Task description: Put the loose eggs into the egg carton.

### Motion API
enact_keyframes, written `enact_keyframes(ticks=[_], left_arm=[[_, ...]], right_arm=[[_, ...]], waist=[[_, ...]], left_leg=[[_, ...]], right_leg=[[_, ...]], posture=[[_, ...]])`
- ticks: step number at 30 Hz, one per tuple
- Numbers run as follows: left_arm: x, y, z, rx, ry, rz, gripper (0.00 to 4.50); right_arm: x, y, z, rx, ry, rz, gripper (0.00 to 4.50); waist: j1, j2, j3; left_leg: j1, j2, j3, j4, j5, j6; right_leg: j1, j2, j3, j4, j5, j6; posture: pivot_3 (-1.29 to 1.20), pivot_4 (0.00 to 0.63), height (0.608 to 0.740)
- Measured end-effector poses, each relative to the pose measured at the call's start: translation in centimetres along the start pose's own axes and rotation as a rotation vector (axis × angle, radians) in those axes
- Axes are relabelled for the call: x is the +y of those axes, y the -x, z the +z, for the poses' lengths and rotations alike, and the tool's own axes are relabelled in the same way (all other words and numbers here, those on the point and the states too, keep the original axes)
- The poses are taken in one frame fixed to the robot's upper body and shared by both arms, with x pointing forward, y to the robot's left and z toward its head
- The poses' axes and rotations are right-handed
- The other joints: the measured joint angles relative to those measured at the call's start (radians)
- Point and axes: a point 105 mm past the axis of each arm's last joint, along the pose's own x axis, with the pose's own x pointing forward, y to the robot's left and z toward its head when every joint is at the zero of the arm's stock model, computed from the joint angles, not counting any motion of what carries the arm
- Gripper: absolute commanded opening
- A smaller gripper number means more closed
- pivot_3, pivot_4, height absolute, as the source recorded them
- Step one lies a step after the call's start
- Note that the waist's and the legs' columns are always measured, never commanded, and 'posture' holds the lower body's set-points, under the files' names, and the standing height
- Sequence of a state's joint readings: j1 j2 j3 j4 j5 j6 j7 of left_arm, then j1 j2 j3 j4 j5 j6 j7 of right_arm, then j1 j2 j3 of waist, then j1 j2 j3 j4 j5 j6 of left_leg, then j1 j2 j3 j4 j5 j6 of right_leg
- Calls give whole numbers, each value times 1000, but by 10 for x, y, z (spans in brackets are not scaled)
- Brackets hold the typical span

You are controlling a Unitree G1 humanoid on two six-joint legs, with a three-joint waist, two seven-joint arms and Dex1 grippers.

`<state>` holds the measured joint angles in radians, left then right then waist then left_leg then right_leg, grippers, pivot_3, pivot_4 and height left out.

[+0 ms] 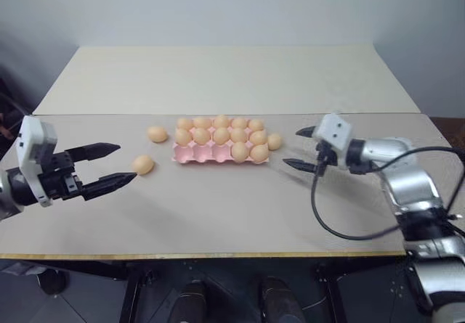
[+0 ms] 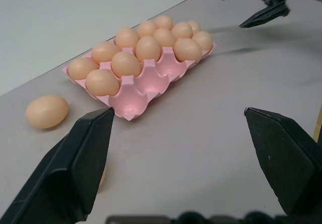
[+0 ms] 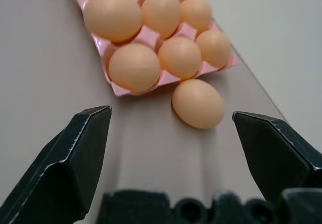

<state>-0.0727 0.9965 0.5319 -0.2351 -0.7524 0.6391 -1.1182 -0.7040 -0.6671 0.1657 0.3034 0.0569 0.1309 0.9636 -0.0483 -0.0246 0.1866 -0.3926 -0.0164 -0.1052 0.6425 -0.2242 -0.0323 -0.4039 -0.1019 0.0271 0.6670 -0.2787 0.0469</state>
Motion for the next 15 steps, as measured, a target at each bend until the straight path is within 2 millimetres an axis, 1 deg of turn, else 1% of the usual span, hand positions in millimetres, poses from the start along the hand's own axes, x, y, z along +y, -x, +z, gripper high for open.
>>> enact_keyframes(ticks=[2,4,6,11,14,15], left_arm=[[-2,-1,-1,2,0,-3,4500],[-5,-1,-1,2,-5,-8,4500],[-7,0,-2,4,0,-6,4500],[-10,2,-1,2,-3,-5,4500],[-11,3,0,0,-3,-3,4500],[-11,4,-1,1,-2,-2,4500]], right_arm=[[-7,-17,-11,53,44,-12,4476],[-10,-26,-20,88,75,-22,4476],[-12,-39,-27,111,66,-35,4476],[-22,-58,-23,112,106,-107,4476],[-22,-64,-21,102,104,-126,4476],[-22,-65,-21,98,107,-124,4309]], waist=[[-2,0,0],[-4,0,0],[-10,0,0],[-21,0,0],[-22,0,0],[-22,0,0]], left_leg=[[0,0,0,0,0,0],[0,0,0,0,0,0],[0,0,0,0,1,-1],[2,0,0,0,1,-1],[2,0,0,0,1,-1],[2,0,0,0,1,-1]], right_leg=[[0,0,0,0,0,0],[0,0,0,0,0,0],[0,0,1,1,0,0],[1,1,1,1,0,0],[1,1,2,2,0,0],[1,1,3,2,0,0]], posture=[[0,150,740],[0,150,740],[0,150,740],[0,150,740],[0,150,740],[0,150,740]])
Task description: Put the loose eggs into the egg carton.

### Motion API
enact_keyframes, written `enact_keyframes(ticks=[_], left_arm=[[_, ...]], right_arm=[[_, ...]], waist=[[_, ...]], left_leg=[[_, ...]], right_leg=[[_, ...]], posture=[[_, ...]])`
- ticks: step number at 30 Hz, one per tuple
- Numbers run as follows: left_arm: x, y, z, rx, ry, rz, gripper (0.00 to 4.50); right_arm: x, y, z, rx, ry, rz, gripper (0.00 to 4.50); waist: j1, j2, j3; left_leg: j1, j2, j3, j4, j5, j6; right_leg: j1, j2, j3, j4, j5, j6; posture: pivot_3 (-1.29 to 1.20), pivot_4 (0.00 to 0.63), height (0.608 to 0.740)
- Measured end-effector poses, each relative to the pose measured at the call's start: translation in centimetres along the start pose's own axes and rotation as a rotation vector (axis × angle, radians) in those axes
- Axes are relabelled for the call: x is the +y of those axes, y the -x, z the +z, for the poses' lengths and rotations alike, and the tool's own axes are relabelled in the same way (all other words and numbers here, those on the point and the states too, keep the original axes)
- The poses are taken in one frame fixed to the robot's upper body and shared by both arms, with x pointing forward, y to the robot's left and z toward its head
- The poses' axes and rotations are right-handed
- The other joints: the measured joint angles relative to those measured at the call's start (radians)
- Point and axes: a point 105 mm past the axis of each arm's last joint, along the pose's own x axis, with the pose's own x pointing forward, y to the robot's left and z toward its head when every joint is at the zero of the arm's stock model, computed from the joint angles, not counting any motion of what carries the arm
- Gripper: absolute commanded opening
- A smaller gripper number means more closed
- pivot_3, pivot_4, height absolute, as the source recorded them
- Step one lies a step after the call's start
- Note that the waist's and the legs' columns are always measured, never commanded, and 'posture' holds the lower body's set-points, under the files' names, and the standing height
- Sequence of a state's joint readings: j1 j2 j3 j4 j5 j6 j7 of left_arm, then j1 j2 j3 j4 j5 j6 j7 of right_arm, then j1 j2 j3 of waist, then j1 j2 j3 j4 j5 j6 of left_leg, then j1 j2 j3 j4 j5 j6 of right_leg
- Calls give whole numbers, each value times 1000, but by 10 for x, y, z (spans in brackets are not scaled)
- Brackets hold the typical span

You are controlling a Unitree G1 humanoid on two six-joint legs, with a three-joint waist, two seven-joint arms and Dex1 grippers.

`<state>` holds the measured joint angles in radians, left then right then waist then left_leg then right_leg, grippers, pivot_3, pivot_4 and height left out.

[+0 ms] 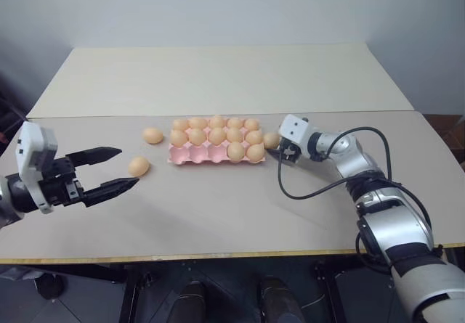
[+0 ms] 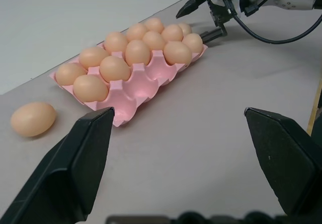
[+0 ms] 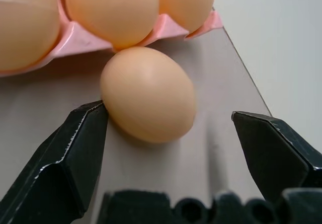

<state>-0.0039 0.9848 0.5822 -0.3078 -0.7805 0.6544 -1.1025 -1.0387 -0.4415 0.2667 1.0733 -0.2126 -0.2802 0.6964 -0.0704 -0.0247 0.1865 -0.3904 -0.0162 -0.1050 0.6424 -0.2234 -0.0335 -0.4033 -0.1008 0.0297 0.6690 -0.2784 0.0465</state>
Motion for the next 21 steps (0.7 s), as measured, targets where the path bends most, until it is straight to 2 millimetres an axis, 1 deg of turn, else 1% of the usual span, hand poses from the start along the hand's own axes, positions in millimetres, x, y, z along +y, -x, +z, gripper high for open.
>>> enact_keyframes(ticks=[2,6,9,10,13,15,17,20,21], left_arm=[[0,1,1,-3,-1,2,4500],[0,1,1,-4,-3,3,4500],[0,1,1,-4,-4,3,4500],[0,1,1,-4,-4,2,4500],[0,1,1,-4,-4,2,4500],[-1,1,1,-4,-5,1,4500],[-1,1,1,-4,-5,0,4500],[-1,-1,2,-4,-6,-4,4500],[-1,-1,2,-5,-5,-4,4500]], right_arm=[[2,-1,0,-8,1,8,3896],[9,-4,1,-24,-5,35,2613],[10,-3,2,-34,-2,45,1941],[10,-3,1,-36,-4,49,1868],[11,-1,1,-39,3,55,1868],[10,4,-2,-38,10,53,1868],[5,10,-8,-12,15,42,1868],[-5,27,-19,32,21,-1,1868],[-9,31,-20,41,23,-15,1868]], waist=[[0,0,0],[-1,0,0],[-1,0,0],[-1,0,0],[-1,0,0],[0,0,0],[2,0,0],[5,0,0],[4,0,0]], left_leg=[[0,0,0,0,0,0],[1,0,0,0,0,0],[1,0,1,0,0,0],[1,0,1,0,0,0],[1,0,1,0,0,0],[1,0,1,0,0,0],[1,0,1,0,0,0],[0,0,1,0,0,0],[0,0,1,0,0,0]], right_leg=[[0,0,0,0,0,0],[0,1,1,1,0,0],[0,1,2,2,0,0],[0,1,2,2,0,0],[-1,1,2,2,0,0],[-1,1,2,2,0,0],[-1,1,2,1,0,0],[-1,0,2,1,0,0],[-1,0,2,1,0,0]], posture=[[0,150,740],[0,150,740],[0,150,740],[0,150,740],[0,150,740],[0,150,740],[0,150,740],[0,150,740],[0,150,740]])
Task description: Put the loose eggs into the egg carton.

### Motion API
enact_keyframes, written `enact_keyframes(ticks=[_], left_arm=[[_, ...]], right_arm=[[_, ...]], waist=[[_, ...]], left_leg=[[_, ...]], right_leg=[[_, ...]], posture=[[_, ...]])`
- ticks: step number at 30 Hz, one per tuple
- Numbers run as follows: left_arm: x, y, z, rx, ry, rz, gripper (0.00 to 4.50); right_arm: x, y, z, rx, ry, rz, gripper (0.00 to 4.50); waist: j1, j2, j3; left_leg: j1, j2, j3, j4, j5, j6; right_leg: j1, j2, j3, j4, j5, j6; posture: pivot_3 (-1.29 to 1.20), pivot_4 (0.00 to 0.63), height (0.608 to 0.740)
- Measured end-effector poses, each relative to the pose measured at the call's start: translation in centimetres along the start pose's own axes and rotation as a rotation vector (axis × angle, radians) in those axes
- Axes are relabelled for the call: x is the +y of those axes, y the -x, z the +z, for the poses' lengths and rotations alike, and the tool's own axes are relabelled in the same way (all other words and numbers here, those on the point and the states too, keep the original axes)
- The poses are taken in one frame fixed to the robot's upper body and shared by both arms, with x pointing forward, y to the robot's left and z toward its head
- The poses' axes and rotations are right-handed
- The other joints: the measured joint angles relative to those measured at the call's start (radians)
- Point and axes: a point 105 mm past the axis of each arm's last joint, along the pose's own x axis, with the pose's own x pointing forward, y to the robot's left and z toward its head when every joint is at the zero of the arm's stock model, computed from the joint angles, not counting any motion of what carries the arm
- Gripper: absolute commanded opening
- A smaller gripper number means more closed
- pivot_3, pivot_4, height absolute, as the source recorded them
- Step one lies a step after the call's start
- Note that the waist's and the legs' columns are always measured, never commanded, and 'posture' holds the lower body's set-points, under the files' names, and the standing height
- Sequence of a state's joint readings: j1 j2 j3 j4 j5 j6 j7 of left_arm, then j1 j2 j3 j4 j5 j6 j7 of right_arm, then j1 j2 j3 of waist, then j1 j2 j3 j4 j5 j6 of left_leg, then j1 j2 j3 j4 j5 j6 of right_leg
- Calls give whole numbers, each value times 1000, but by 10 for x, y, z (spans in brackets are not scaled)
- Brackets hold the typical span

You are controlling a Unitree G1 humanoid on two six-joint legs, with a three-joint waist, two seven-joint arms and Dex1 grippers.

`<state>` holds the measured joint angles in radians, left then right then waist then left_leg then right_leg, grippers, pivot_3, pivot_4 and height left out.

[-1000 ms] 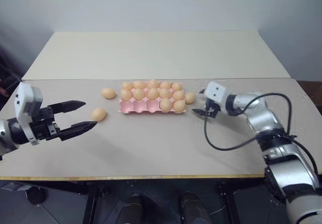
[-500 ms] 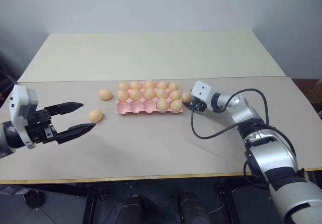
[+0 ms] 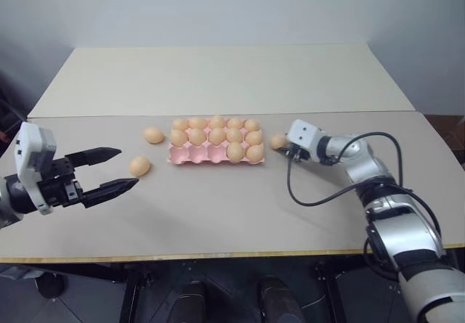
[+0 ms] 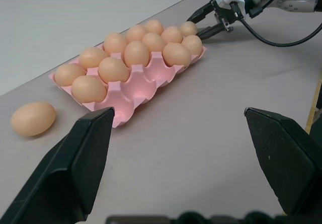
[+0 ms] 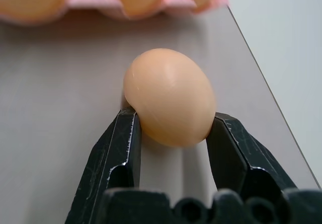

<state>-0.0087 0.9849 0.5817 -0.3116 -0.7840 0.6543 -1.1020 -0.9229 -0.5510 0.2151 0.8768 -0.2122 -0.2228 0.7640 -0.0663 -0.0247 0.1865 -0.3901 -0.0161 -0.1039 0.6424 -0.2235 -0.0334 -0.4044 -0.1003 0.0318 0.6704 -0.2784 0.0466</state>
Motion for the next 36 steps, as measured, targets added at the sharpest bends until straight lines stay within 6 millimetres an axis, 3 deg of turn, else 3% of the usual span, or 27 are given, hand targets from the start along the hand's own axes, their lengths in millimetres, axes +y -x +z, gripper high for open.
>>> enact_keyframes(ticks=[3,7,10,14,21,26,29,33,36], left_arm=[[0,-2,0,-2,-1,-8,4500],[1,-3,1,-5,-1,-10,4500],[1,-6,1,-6,0,-19,4500],[1,-6,1,-5,2,-21,4500],[0,-3,-4,8,17,-13,4500],[-1,-1,-4,12,13,-5,4500],[-1,-1,-3,11,11,-6,4500],[-1,-1,-3,11,10,2,4500],[0,-2,-2,7,6,4,4500]], right_arm=[[-15,14,13,-22,17,-45,1868],[-20,16,58,-123,37,-64,1868],[4,0,108,-265,23,1,1868],[30,-15,137,-322,12,76,1868],[73,-36,160,-335,38,208,1868],[88,-48,162,-304,16,223,3270],[86,-52,157,-273,-12,200,4390],[76,-46,164,-290,-36,174,4482],[58,-32,166,-306,-49,122,4482]], waist=[[-5,0,0],[-16,0,0],[-21,0,0],[-7,0,0],[-2,0,0],[-3,0,0],[-3,0,0],[-2,0,0],[-1,0,0]], left_leg=[[0,1,0,0,0,0],[2,5,2,0,0,0],[2,7,2,0,0,0],[1,7,3,0,-1,-2],[1,8,3,0,-1,-2],[1,8,4,0,-1,-2],[1,8,4,0,-2,-2],[1,9,4,0,-2,-2],[1,8,4,0,-2,-3]], right_leg=[[-1,1,1,0,0,0],[-1,5,3,2,0,0],[-1,8,3,1,1,-1],[-2,8,3,0,1,-2],[-2,8,3,1,1,-2],[-3,9,3,1,1,-2],[-3,8,4,1,1,-2],[-3,9,4,1,1,-2],[-3,8,4,1,1,-2]], posture=[[0,150,740],[0,150,740],[0,150,740],[0,150,740],[0,150,740],[0,150,740],[0,150,740],[0,150,740],[0,150,740]])
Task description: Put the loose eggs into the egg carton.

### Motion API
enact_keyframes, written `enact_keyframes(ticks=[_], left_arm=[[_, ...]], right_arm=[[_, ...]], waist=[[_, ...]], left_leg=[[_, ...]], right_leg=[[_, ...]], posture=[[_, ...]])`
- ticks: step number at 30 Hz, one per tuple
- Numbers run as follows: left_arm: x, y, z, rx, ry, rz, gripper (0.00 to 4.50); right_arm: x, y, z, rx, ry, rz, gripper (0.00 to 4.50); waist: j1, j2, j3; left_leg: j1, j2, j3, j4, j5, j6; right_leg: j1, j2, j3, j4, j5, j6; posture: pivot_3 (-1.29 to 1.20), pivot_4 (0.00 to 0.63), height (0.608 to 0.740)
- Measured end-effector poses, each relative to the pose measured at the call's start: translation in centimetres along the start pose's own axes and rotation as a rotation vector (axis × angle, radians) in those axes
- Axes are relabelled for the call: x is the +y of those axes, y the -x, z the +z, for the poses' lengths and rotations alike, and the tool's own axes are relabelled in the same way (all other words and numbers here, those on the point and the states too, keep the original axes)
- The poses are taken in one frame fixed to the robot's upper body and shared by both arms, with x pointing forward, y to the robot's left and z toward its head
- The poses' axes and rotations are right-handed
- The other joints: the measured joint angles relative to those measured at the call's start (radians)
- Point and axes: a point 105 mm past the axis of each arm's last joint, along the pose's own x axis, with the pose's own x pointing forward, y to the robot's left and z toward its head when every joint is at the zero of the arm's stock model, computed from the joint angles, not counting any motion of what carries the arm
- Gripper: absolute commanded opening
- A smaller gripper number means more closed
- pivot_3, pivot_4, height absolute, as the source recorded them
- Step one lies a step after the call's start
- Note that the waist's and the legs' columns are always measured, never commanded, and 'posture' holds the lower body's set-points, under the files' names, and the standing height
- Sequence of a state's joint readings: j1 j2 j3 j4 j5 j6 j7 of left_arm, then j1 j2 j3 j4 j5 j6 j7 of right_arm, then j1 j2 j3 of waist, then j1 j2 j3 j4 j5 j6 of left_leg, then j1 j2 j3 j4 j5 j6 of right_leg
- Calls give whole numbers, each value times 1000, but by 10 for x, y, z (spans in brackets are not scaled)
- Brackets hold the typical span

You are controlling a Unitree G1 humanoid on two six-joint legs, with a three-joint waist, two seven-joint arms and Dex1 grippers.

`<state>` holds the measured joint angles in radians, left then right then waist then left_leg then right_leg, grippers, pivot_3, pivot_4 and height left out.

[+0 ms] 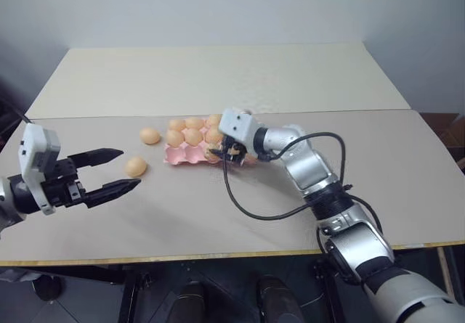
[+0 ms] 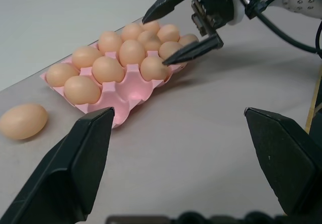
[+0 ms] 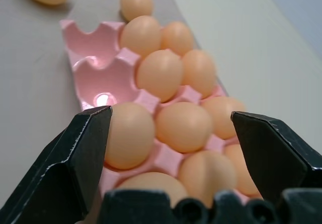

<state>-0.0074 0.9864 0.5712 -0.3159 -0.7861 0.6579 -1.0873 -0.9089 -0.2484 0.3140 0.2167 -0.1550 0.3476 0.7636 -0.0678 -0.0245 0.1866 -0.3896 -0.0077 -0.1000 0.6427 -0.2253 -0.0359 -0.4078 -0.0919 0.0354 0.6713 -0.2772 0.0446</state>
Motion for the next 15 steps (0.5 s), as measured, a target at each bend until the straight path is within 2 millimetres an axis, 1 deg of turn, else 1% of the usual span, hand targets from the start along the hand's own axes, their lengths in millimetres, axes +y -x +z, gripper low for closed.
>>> enact_keyframes(ticks=[3,5,7,9,10,12,15], left_arm=[[1,-1,1,-5,-4,3,4500],[2,0,1,-4,-3,7,4500],[5,3,-3,6,11,24,4500],[9,8,-10,24,30,49,4500],[11,11,-12,34,35,62,4500],[9,14,-14,50,32,53,4500],[9,14,-12,45,21,53,4500]], right_arm=[[-18,26,9,-49,-28,-53,4482],[-26,54,11,-95,-69,-67,4482],[-30,84,6,-110,-103,-63,4482],[-29,112,-5,-122,-162,-34,4482],[-27,123,-10,-128,-193,-16,4482],[-17,145,-24,-122,-243,22,4482],[-5,164,-43,-80,-309,50,4482]], waist=[[5,0,0],[10,0,0],[14,0,0],[20,0,0],[19,0,0],[20,0,0],[19,0,0]], left_leg=[[-1,0,0,0,0,0],[-1,0,0,0,-1,0],[-1,0,0,0,-1,0],[0,1,1,0,-1,0],[0,2,2,0,-1,0],[1,3,3,0,-1,0],[2,3,4,0,-1,0]], right_leg=[[0,0,0,0,0,0],[0,0,0,-1,0,0],[1,0,0,-2,0,0],[1,0,0,-3,0,0],[2,1,0,-3,0,-1],[3,2,0,-4,1,-1],[3,2,1,-4,1,-2]], posture=[[0,150,740],[0,150,740],[0,150,740],[0,150,740],[0,150,740],[0,150,740],[0,150,740]])
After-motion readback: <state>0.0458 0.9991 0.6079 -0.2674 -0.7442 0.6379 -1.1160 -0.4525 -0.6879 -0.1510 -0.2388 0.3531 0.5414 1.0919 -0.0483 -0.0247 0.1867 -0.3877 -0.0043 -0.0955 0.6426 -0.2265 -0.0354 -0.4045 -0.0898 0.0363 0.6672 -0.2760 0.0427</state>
